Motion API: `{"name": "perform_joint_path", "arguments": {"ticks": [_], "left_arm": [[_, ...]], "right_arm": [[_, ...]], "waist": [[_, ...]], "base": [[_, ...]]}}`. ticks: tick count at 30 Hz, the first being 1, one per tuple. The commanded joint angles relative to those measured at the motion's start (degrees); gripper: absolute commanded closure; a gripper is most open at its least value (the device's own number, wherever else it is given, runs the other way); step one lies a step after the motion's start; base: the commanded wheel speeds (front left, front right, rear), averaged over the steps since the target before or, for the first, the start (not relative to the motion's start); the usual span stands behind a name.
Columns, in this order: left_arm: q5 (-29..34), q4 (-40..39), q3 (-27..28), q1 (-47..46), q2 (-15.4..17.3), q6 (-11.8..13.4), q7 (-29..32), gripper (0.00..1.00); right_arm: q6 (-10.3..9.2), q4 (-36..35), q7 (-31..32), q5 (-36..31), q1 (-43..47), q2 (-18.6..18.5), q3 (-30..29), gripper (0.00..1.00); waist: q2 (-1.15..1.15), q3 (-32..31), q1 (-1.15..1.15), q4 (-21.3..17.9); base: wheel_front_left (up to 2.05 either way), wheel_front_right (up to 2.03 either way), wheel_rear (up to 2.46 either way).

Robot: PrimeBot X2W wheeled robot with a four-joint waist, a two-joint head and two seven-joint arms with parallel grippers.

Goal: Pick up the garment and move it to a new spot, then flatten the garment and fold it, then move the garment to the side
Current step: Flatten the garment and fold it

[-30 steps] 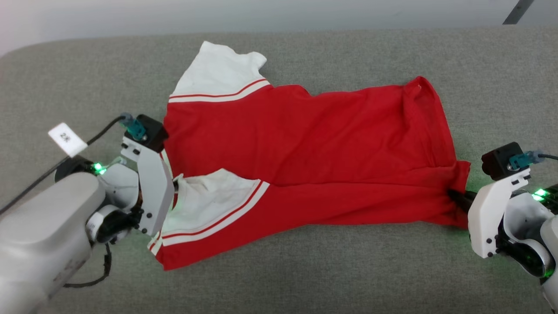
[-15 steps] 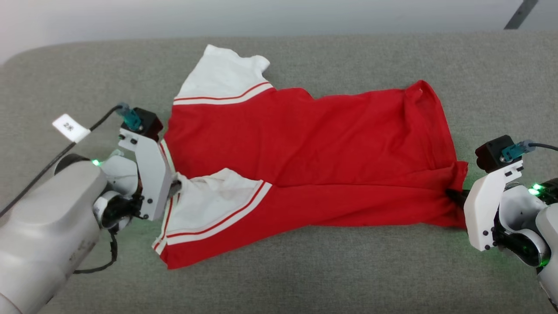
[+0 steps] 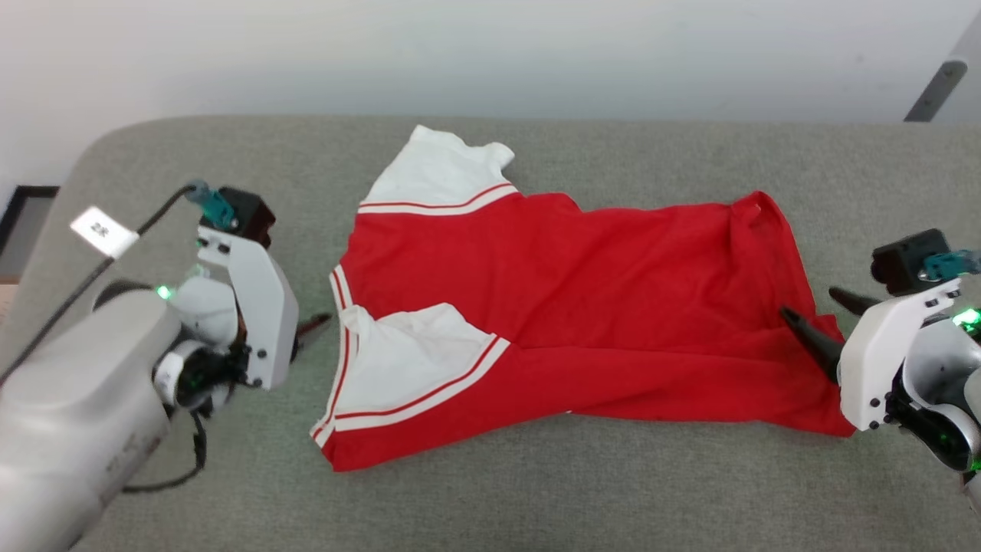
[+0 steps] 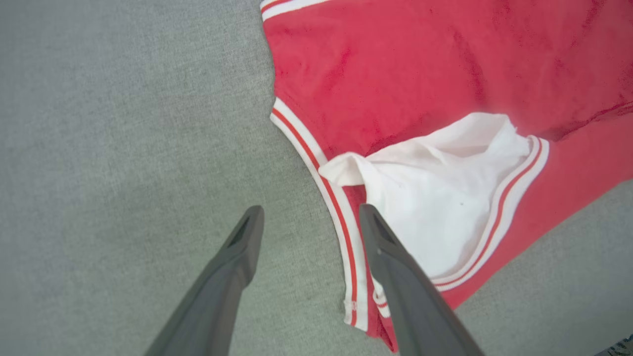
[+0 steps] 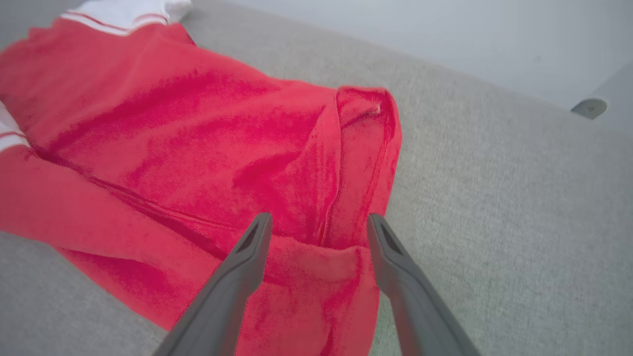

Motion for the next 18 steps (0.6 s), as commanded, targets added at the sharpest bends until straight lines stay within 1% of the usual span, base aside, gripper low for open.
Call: {"name": "perform_joint_path", "arguments": {"ticks": [1,4,5,6,9,14,18], "left_arm": [[-1.4,-1.7,0.1,1.7,0.5,1.5,1.6,0.00],[-3.8,-4.6,0.1,3.1,1.6,4.2,4.9,0.00],[-4.6,-5.5,0.2,3.8,1.9,5.2,6.0,0.00],[-5.0,-6.0,-0.2,4.3,2.3,6.9,7.7,0.00],[-7.1,-8.8,-0.4,5.8,2.7,9.9,10.5,0.00],[-9.7,-12.6,-0.4,8.6,4.0,13.1,12.9,0.00],[-10.8,-13.8,-0.5,9.8,4.7,14.5,13.9,0.00]], "right_arm": [[-0.05,-0.9,-2.6,-1.3,1.4,0.3,-1.4,0.00],[-0.04,-2.7,-6.8,-3.3,2.6,1.2,-3.9,0.00],[-0.06,-2.8,-7.9,-3.8,3.3,1.6,-5.4,0.00],[-0.05,-3.4,-8.9,-4.6,4.0,2.0,-6.1,0.00],[-0.05,-5.4,-11.9,-7.0,5.9,3.7,-9.7,0.00],[-0.05,-9.5,-15.3,-11.7,10.1,7.3,-16.6,0.00],[-0.05,-12.1,-14.9,-13.7,13.0,9.4,-19.9,0.00]], "waist": [[0.00,-1.6,0.00,1.0],[0.00,-2.2,0.00,1.1],[0.00,-2.5,0.00,1.0],[0.00,-2.6,0.00,0.9],[0.00,-3.0,0.00,0.2],[0.00,-3.0,0.00,-1.5],[0.00,-3.0,0.00,-2.6]], "base": [[0.00,0.00,0.00],[0.00,0.00,0.00],[0.00,0.00,0.00],[0.00,0.00,0.00],[0.00,0.00,0.00],[0.00,0.00,0.00],[0.00,0.00,0.00]]}}
